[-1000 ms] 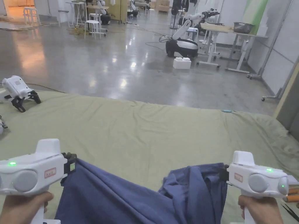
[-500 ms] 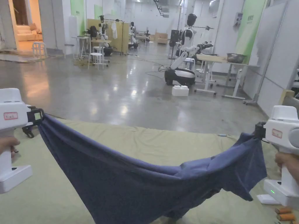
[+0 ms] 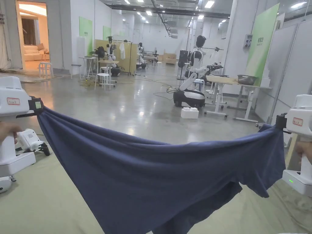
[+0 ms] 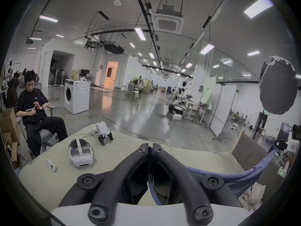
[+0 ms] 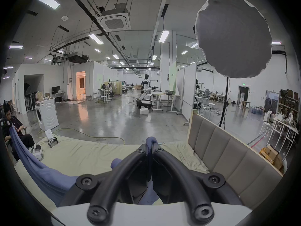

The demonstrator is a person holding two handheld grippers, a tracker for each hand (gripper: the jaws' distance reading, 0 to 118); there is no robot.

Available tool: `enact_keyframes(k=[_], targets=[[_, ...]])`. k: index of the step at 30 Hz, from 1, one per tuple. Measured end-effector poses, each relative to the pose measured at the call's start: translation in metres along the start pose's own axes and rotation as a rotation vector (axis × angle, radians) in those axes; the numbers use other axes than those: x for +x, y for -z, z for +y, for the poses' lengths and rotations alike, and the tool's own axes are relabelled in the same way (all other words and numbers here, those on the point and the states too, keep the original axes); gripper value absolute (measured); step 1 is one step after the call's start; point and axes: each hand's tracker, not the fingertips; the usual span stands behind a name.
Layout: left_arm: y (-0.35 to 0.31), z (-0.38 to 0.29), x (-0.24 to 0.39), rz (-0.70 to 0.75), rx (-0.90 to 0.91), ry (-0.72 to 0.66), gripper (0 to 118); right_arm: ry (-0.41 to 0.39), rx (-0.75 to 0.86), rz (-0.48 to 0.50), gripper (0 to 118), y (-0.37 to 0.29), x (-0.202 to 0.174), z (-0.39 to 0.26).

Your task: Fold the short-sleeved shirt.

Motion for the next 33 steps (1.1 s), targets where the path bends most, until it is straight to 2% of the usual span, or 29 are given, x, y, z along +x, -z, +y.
enact_keyframes(k=[5, 7, 15, 21, 28, 32, 33], targets=[[0.001, -0.022, 0.006, 0.003, -0.026, 0.054, 0, 0.010, 0.005, 0.004, 0, 0.006, -0.006, -0.028], [0.002, -0.045, 0.000, 0.003, -0.055, 0.069, 0, -0.024, -0.029, 0.001, 0, 0.009, -0.010, -0.053], [-0.036, -0.198, -0.007, 0.036, -0.283, 0.176, 0, -0.098, -0.195, -0.023, 0, -0.014, -0.011, -0.191], [-0.074, -0.291, -0.021, 0.066, -0.443, 0.167, 0, -0.138, -0.335, -0.027, 0, -0.043, 0.001, -0.289], [-0.108, -0.356, -0.031, 0.136, -0.585, 0.266, 0, -0.144, -0.465, -0.078, 0, -0.072, 0.014, -0.366], [-0.119, -0.367, -0.040, 0.143, -0.620, 0.213, 1, -0.124, -0.493, -0.081, 1, -0.076, 0.019, -0.393], [-0.122, -0.366, -0.040, 0.143, -0.620, 0.206, 6, -0.123, -0.489, -0.076, 3, -0.083, 0.017, -0.394]])
